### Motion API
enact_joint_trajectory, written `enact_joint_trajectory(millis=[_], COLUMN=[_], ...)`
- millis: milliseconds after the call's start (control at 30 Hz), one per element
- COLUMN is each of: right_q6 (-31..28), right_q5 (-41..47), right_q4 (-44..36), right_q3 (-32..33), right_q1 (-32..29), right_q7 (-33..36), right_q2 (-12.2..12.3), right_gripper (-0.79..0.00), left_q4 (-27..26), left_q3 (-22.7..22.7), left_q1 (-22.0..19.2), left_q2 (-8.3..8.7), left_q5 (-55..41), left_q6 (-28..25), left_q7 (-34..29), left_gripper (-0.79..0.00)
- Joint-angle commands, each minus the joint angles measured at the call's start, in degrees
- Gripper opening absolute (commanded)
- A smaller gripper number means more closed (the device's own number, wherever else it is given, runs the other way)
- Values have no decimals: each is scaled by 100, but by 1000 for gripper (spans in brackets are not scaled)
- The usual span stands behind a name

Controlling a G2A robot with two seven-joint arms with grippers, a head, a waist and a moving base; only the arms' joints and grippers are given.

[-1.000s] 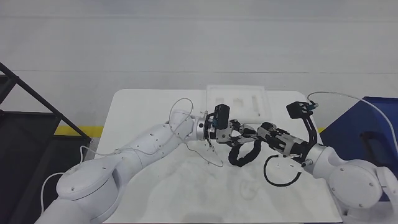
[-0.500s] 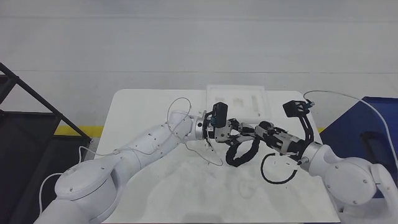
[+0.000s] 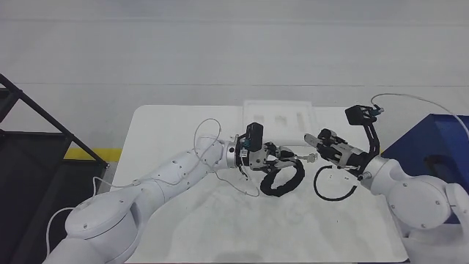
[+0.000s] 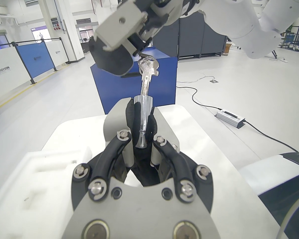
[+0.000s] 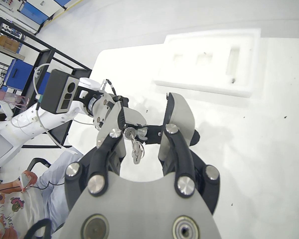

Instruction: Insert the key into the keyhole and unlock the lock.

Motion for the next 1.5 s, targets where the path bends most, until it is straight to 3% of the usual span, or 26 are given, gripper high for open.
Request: enact_joint_trajectory(millis=[0,200,467,700,1467], right_q6=[-504,-2068,-3365,-3574,-3261], right_q5=[-43,-133,-601,-1025,-1253], right_q4=[15,164,94,-184,-453], right_q3=[63,303,380,118,-449], right_q1=[7,-143,-397,-494,-370], right_q7=[98,715,947,877,983], right_q2=[23,119,206,226,260], right_gripper=[0,0,0,0,0], left_q4=[16,-43,-112,-88,99], left_q3=[-5,-64,-242,-394,-401], left_q1=[4,-20,-20,-39,-113], left_q2=[28,133,202,130,-207], left_q5=[-67,-258,-552,-654,-239], left_q6=[-44,-274,-671,-1074,-1074], left_q7=[-43,-274,-671,-1075,-1075], left_gripper=[-785,-785,-785,-785,-785])
